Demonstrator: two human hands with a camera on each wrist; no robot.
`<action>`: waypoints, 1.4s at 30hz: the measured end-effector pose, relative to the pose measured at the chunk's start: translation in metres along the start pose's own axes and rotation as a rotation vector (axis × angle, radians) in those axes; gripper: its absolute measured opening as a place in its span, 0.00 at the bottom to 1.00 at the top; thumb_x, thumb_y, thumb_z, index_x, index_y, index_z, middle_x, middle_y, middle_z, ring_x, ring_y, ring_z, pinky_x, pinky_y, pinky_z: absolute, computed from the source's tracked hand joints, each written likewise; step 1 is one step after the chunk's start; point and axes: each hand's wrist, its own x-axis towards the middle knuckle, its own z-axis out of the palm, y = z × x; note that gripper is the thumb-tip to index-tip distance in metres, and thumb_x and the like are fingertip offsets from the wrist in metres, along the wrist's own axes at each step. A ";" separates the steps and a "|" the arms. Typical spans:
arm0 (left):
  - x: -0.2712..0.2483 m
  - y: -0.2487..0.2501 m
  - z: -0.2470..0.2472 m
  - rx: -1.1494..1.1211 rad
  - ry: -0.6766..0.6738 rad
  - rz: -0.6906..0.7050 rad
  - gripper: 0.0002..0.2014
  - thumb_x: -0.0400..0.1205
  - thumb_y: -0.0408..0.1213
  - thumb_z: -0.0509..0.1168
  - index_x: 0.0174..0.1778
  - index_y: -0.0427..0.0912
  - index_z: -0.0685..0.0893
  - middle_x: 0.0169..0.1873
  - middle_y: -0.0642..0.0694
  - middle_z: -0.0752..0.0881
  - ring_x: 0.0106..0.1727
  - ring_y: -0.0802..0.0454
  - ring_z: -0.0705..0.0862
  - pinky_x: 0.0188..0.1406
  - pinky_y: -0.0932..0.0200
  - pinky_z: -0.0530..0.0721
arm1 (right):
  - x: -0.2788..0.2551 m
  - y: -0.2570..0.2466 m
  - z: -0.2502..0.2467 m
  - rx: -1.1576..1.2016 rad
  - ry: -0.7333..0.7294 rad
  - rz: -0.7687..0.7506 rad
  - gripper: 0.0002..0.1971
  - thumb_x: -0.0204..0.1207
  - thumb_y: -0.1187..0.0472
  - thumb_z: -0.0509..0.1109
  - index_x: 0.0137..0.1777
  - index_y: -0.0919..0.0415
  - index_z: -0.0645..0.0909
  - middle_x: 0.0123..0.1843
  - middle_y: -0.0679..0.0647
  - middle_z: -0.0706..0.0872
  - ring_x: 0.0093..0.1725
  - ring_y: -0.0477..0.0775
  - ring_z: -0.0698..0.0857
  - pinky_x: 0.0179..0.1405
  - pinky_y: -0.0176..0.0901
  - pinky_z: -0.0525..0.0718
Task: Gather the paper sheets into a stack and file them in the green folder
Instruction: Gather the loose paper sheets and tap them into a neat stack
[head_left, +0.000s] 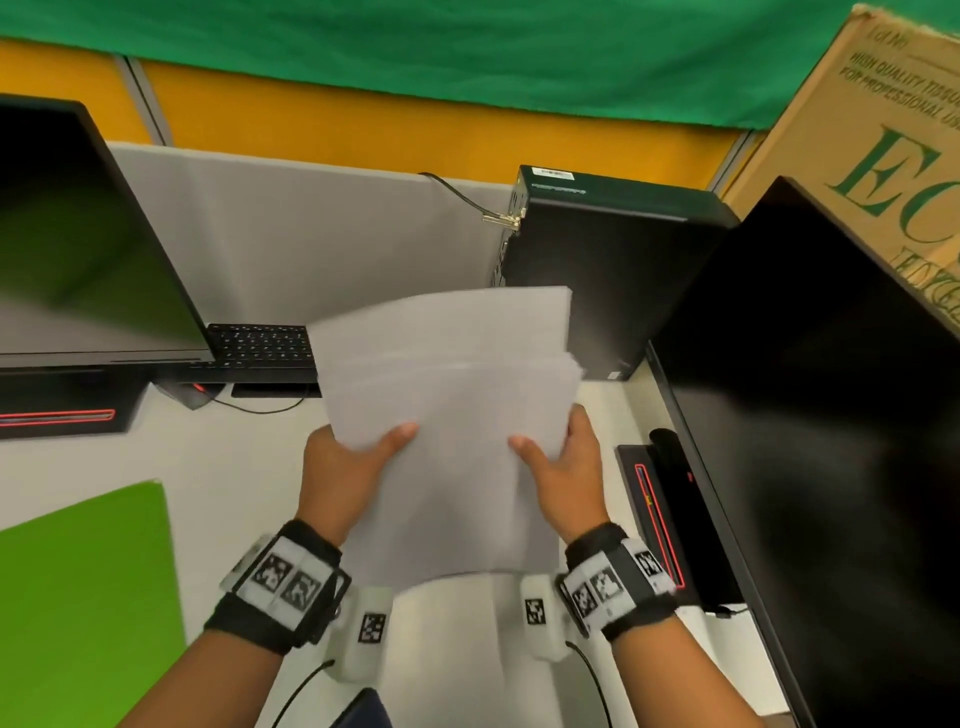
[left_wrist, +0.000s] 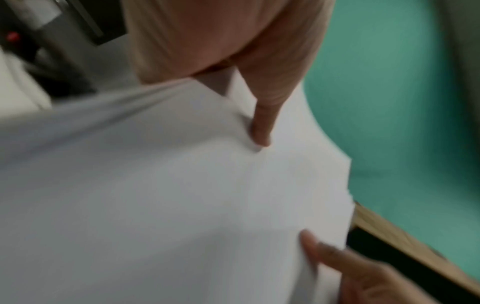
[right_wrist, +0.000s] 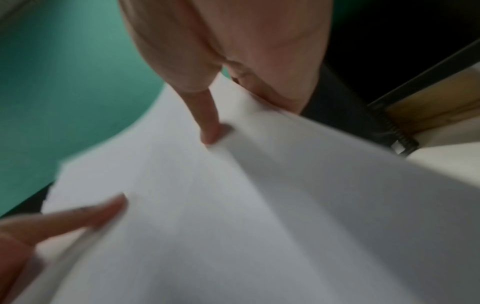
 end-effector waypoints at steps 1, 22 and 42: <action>0.010 -0.003 0.002 -0.023 0.029 -0.075 0.10 0.68 0.37 0.79 0.40 0.49 0.85 0.39 0.54 0.88 0.38 0.60 0.87 0.43 0.61 0.85 | 0.013 0.005 0.009 -0.025 0.014 0.052 0.21 0.70 0.70 0.76 0.59 0.57 0.74 0.53 0.50 0.86 0.49 0.40 0.87 0.51 0.30 0.84; 0.065 -0.107 0.000 0.255 0.272 -0.505 0.26 0.67 0.45 0.78 0.55 0.30 0.88 0.54 0.35 0.90 0.57 0.37 0.88 0.64 0.43 0.84 | 0.067 0.116 0.067 -0.838 -0.345 0.506 0.23 0.73 0.58 0.66 0.69 0.61 0.76 0.70 0.62 0.74 0.69 0.66 0.75 0.71 0.53 0.77; 0.020 -0.041 -0.029 0.197 0.064 0.021 0.28 0.76 0.33 0.71 0.71 0.46 0.69 0.60 0.47 0.84 0.61 0.48 0.85 0.67 0.51 0.81 | 0.017 0.050 0.038 -0.119 -0.207 0.299 0.22 0.75 0.73 0.69 0.63 0.54 0.67 0.58 0.51 0.83 0.52 0.41 0.85 0.64 0.36 0.82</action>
